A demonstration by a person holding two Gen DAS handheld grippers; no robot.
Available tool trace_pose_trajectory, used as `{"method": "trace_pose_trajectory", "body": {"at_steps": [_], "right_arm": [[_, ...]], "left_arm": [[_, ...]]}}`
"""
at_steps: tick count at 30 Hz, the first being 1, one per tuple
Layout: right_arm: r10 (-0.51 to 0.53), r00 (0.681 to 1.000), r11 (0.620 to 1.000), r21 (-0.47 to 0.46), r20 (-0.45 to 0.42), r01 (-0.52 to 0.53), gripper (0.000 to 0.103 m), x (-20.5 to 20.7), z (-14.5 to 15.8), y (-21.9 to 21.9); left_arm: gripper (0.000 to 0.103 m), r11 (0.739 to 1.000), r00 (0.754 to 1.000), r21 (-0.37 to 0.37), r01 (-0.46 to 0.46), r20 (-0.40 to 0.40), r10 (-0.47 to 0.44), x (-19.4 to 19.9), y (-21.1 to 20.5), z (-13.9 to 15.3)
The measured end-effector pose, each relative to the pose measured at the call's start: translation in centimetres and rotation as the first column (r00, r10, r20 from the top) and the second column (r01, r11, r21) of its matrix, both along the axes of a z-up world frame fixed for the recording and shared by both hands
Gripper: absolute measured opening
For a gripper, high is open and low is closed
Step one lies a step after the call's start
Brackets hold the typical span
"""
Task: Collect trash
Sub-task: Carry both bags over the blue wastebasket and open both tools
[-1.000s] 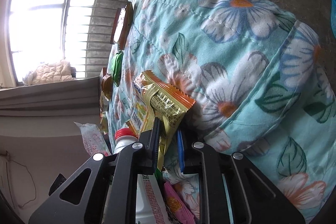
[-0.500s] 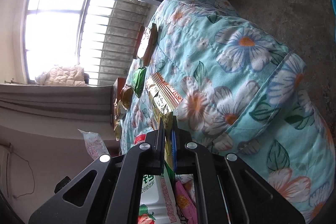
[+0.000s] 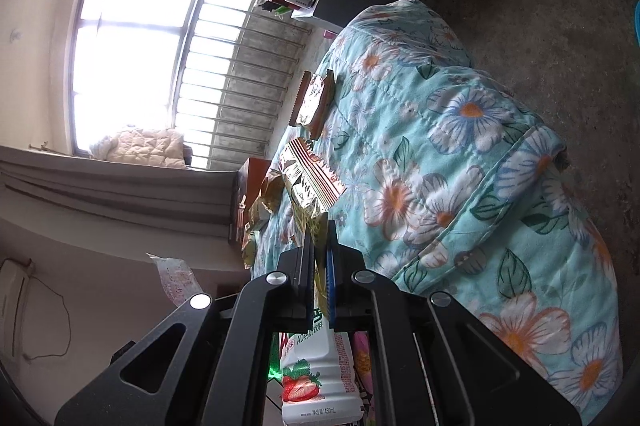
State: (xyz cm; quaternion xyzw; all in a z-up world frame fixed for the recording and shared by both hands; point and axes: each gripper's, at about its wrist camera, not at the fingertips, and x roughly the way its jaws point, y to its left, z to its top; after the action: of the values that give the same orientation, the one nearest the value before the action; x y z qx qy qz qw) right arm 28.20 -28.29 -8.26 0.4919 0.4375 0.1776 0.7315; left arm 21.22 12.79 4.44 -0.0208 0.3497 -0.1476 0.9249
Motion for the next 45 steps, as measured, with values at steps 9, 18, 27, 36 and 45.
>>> {"method": "trace_pose_trajectory", "body": {"at_steps": [9, 18, 27, 36, 45], "right_arm": [[-0.018, 0.997, 1.0, 0.009, 0.071, 0.017, 0.005, -3.5, 3.0, -2.0], [-0.081, 0.989, 0.997, -0.005, 0.128, 0.082, 0.005, -8.1, 5.2, -5.6], [-0.188, 0.972, 0.982, -0.003, 0.141, 0.19, 0.005, -12.1, 5.5, -10.8], [-0.282, 0.95, 0.959, 0.019, 0.13, 0.282, 0.005, -15.3, 4.3, -15.7], [-0.368, 0.924, 0.93, 0.035, 0.107, 0.366, 0.005, -17.7, 2.4, -20.3]], "left_arm": [[0.019, 0.996, 0.993, 0.083, 0.043, 0.107, -0.052, -2.9, -5.3, 2.9], [0.019, 0.981, 0.975, 0.15, 0.12, 0.167, -0.145, -4.9, -13.0, 4.1], [0.019, 0.954, 0.948, 0.206, 0.219, 0.188, -0.258, -6.1, -20.6, 4.5], [0.019, 0.916, 0.919, 0.271, 0.295, 0.183, -0.35, -6.8, -26.4, 4.0], [0.019, 0.871, 0.886, 0.344, 0.352, 0.178, -0.428, -7.0, -32.5, 3.1]]}}
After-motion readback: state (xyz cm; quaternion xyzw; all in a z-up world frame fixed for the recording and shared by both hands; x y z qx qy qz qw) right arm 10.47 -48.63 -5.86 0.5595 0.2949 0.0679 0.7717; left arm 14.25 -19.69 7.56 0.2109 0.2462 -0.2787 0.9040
